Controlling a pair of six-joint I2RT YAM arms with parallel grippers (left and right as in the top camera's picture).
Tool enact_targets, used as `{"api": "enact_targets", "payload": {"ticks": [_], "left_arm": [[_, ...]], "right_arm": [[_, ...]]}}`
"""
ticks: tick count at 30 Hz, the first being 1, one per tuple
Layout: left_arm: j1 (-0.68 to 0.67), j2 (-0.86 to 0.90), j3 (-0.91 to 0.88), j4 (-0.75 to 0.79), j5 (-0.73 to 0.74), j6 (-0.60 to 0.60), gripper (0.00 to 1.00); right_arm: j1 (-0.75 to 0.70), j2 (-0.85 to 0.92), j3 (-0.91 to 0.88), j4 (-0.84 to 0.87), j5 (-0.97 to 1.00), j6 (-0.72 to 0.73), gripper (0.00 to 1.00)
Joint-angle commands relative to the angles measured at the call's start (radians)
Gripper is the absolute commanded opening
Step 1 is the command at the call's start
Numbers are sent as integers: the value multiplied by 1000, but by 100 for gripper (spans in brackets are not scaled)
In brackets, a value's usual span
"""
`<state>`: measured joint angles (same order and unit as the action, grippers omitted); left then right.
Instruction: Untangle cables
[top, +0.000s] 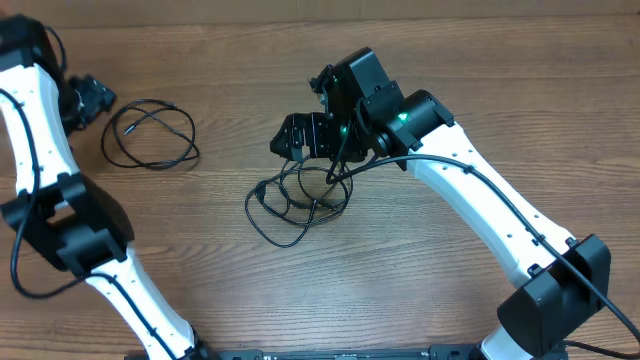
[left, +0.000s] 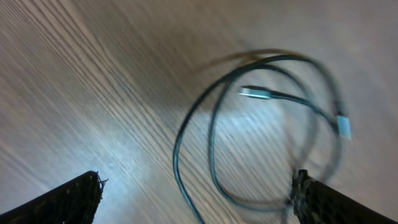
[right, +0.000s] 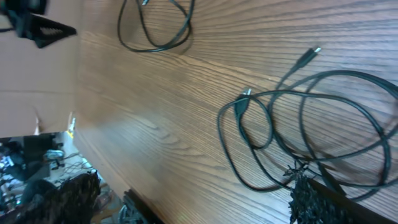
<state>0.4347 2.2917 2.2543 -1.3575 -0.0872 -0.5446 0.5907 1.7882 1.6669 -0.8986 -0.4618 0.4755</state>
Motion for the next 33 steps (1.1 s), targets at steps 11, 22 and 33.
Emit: {"api": "enact_targets", "payload": {"ticks": [11, 22, 33], "left_arm": [[7, 196, -8, 69, 95, 87, 100], [8, 332, -8, 76, 74, 104, 92], [8, 336, -8, 91, 72, 104, 27]], "right_arm": [[5, -2, 28, 1, 59, -1, 100], [5, -2, 28, 5, 61, -1, 100], [5, -2, 28, 26, 61, -1, 100]]}}
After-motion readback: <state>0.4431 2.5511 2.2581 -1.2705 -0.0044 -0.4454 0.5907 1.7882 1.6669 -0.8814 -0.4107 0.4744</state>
